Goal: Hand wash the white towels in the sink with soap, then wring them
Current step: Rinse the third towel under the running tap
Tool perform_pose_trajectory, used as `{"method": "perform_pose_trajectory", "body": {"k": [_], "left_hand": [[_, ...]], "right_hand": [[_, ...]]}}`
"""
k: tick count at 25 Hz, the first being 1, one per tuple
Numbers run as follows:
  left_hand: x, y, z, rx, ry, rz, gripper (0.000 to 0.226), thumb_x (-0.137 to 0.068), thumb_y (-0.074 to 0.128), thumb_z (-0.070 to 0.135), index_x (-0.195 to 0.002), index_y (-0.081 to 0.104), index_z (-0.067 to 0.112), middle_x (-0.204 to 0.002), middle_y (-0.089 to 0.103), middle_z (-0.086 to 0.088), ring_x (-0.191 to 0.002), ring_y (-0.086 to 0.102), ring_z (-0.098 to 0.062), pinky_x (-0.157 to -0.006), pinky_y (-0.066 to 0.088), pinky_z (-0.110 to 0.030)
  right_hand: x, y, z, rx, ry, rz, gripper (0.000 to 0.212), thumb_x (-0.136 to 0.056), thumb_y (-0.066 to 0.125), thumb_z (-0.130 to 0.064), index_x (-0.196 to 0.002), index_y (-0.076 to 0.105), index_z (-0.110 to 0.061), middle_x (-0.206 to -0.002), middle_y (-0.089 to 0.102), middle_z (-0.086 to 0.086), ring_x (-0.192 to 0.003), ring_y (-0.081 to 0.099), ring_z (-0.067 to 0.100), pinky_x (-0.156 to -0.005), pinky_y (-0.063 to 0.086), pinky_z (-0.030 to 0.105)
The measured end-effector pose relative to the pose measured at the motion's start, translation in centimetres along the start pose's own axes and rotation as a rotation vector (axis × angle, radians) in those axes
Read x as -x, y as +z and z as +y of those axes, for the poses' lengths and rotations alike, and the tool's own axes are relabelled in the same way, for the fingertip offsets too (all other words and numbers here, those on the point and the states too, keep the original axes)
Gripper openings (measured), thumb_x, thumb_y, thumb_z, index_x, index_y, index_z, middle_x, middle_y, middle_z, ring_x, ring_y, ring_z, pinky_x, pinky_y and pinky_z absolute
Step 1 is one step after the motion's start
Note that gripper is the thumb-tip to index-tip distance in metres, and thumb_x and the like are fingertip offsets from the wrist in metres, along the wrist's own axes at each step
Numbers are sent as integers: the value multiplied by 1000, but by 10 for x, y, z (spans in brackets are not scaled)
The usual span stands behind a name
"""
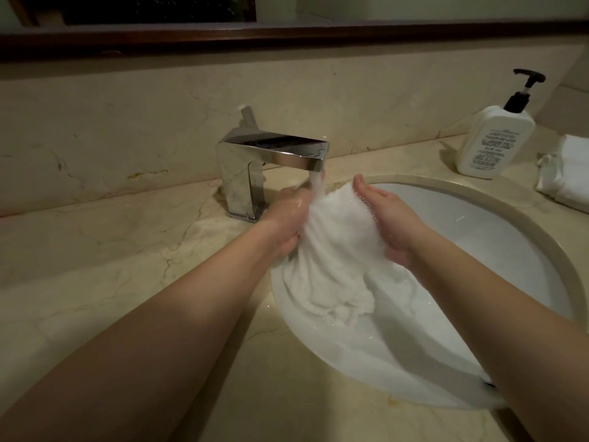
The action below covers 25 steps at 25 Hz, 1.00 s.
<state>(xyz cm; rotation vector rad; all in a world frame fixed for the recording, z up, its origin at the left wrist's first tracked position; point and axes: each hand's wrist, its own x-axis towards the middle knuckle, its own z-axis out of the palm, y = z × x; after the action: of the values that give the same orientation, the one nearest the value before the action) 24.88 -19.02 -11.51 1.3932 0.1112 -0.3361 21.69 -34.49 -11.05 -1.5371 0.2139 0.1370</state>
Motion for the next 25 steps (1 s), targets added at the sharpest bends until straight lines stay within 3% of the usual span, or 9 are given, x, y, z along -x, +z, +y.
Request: {"method": "perform_pose_trajectory", "body": {"k": [2, 5, 10, 13, 15, 17, 20, 23, 25], "left_hand": [[3, -6, -1, -6, -16, -91, 68, -82, 77, 54, -128, 63, 6, -115, 75, -12, -104, 74, -27, -96, 58, -42], [-2, -8, -7, -39, 8, -61, 52, -84, 81, 39, -122, 68, 6, -109, 77, -10, -100, 75, -26, -94, 59, -44], [-12, -2, -15, -167, 19, -33, 105, -56, 74, 80, -141, 54, 23, -135, 64, -6, -116, 66, -29, -101, 53, -49], [1, 7, -9, -410, 65, -64, 88, -73, 43, 89, -140, 54, 32, -137, 60, -3, -123, 59, -27, -104, 48, -47], [4, 8, -8, -392, 38, -98, 78, -86, 34, 86, -122, 67, 26, -121, 67, -3, -112, 64, -22, -90, 52, -35], [2, 6, -9, -453, 59, -118, 66, -92, 45, 75, -114, 69, 18, -105, 71, -2, -97, 69, -20, -77, 54, -30], [-5, 5, -16, -495, 67, -38, 62, -83, 68, 67, -115, 69, 14, -108, 72, -6, -97, 70, -24, -87, 57, -38], [-3, 7, -11, -350, 70, 63, 58, -83, 65, 65, -112, 69, 15, -114, 70, -9, -98, 67, -26, -92, 55, -44], [-3, 4, -11, -366, 14, 47, 65, -79, 56, 73, -115, 66, 20, -113, 69, -6, -101, 67, -27, -96, 53, -46]], "right_hand": [[-3, -3, -9, -5, 50, -5, 54, -98, 51, -56, -111, 71, -8, -103, 76, 8, -90, 75, 24, -73, 58, 30], [-8, -8, -16, -47, 92, -7, 40, -97, 53, -50, -98, 71, -14, -86, 73, 5, -80, 71, 22, -72, 54, 30], [-7, 1, -18, -29, 119, 1, 31, -95, 55, -40, -89, 69, -13, -75, 67, 4, -62, 65, 17, -64, 50, 27], [-6, 3, -23, 31, 116, -109, 32, -96, 51, -38, -97, 72, -13, -82, 69, 5, -67, 64, 18, -63, 49, 26], [-10, 7, -23, 105, 107, -97, 30, -95, 52, -35, -96, 71, -11, -80, 65, 6, -67, 60, 20, -64, 46, 29], [-17, 6, -22, 237, 39, -4, 30, -97, 48, -31, -84, 67, -11, -74, 61, 5, -65, 55, 19, -64, 42, 32], [-26, -12, -10, 553, -86, 99, 38, -99, 38, -28, -69, 55, -13, -66, 51, 1, -64, 43, 19, -63, 33, 34], [-25, -35, 11, 696, -32, 66, 40, -102, 38, -35, -66, 43, -18, -65, 43, -1, -62, 36, 18, -60, 28, 34], [-21, -35, 17, 619, -18, 50, 35, -103, 42, -34, -77, 54, -14, -75, 52, 3, -69, 46, 18, -64, 34, 34]]}}
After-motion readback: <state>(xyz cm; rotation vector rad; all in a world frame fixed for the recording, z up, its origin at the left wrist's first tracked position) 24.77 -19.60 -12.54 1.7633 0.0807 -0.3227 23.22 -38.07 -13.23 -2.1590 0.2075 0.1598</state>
